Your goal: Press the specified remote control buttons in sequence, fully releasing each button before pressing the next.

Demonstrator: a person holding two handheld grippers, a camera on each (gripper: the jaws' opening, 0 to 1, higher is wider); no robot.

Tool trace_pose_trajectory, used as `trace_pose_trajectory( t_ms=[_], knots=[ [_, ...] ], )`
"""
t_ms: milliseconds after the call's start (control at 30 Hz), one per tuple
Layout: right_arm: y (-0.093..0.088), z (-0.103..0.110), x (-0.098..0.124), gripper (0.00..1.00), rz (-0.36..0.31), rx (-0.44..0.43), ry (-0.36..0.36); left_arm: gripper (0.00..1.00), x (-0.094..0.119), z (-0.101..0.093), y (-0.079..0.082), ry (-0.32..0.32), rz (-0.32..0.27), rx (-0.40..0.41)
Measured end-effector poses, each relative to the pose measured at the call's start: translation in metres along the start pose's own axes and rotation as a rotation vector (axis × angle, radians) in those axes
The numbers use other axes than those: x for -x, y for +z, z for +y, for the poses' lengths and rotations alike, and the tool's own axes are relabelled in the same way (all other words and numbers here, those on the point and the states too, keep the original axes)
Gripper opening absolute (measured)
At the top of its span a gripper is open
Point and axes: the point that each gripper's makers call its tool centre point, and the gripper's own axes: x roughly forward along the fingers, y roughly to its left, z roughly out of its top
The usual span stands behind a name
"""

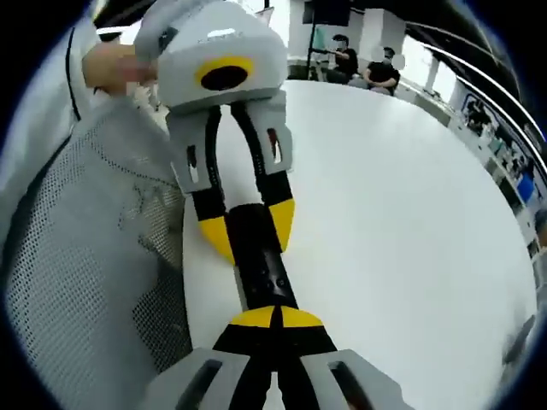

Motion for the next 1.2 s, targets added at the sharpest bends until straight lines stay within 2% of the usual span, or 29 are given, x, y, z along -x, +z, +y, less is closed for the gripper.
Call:
trace_pose_trajectory(
  t_ms=[167,233,333,433,500,567,667,800,933,1033,1100,1133,1200],
  knots=[
    [0.004,0.003,-0.001,0.00,0.013,0.087,-0.029,0.24,0.000,0.000,0.000,0.004,-0.008,0.004],
    [0.000,0.004,-0.003,0.00,0.064,0.134,-0.022,0.24,0.000,0.000,0.000,0.004,-0.009,0.006],
    [0.001,0.005,-0.004,0.00,0.091,0.201,-0.031,0.24,0.000,-0.001,0.000,0.006,-0.010,0.007],
    [0.002,0.005,-0.005,0.00,0.118,0.214,-0.025,0.24,-0.001,0.000,0.000,0.006,-0.014,0.010],
    [0.002,0.005,-0.005,0.00,0.143,0.269,-0.040,0.24,-0.001,0.000,0.000,0.006,-0.011,0.010],
    [0.002,0.005,-0.006,0.00,0.156,0.270,-0.054,0.24,-0.001,0.000,0.000,0.006,-0.011,0.010],
    [0.002,0.003,-0.006,0.00,0.164,0.215,-0.094,0.24,-0.001,0.000,0.000,0.007,-0.016,0.011],
    [0.003,0.003,-0.004,0.00,0.084,0.119,-0.113,0.24,-0.001,0.000,0.000,0.015,-0.006,0.021],
    [0.003,0.011,-0.001,0.00,0.071,0.069,-0.060,0.24,-0.001,0.000,0.000,0.016,-0.005,0.027],
    [0.006,0.019,-0.004,0.00,0.069,0.096,-0.042,0.24,0.000,0.000,0.000,0.017,-0.021,0.027],
    [0.003,0.024,-0.007,0.00,0.098,0.132,-0.027,0.24,0.000,0.000,0.000,0.016,-0.025,0.027],
    [0.008,0.023,-0.008,0.00,0.079,0.141,-0.033,0.24,0.000,0.000,0.000,0.016,-0.024,0.027],
    [0.007,0.023,-0.009,0.00,0.101,0.160,-0.029,0.24,0.000,0.000,0.000,0.016,-0.023,0.027]
  ],
)
